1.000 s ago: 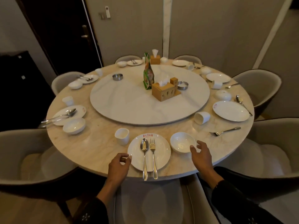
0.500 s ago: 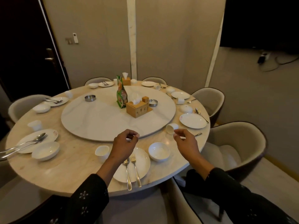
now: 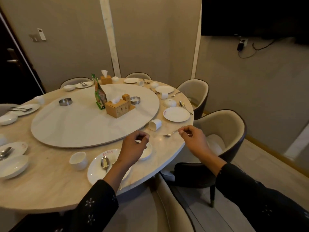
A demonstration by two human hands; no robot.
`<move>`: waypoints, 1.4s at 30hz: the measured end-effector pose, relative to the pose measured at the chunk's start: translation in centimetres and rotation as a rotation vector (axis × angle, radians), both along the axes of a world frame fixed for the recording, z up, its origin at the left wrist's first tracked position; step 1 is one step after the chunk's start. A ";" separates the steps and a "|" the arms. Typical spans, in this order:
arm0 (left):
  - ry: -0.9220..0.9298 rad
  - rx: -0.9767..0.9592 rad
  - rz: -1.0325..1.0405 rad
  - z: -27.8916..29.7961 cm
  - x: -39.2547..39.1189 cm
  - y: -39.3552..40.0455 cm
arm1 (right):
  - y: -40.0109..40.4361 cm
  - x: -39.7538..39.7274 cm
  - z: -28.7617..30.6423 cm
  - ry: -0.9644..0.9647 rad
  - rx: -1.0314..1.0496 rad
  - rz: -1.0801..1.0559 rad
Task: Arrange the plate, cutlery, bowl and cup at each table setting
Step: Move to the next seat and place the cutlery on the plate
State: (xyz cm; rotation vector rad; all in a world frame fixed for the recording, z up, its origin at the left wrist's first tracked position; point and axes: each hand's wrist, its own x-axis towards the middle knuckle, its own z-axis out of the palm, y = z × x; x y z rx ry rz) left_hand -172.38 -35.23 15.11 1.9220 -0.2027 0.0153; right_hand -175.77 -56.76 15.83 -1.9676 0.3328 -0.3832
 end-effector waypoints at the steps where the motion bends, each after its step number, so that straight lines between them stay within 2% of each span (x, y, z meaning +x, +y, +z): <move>1: 0.014 0.007 -0.011 -0.6 0.1 -1.2 | -1.2 0.0 -0.6 0.003 0.006 0.004; 12: 0.205 0.041 0.060 -9.0 1.8 -16.8 | -17.0 3.3 -8.2 0.129 -0.031 0.125; 19: 0.336 -0.015 0.113 -12.4 2.2 -23.4 | -23.9 5.9 -10.6 0.201 -0.026 0.177; 28: 0.347 -0.078 0.264 -13.6 8.9 -29.5 | -27.9 14.6 -11.3 0.217 -0.012 0.256; 35: 0.304 -0.142 0.440 -13.3 17.1 -32.5 | -29.4 25.1 -10.4 0.215 -0.050 0.410; 42: 0.356 -0.168 0.641 -13.6 21.8 -34.2 | -28.9 33.5 -11.0 0.251 -0.069 0.588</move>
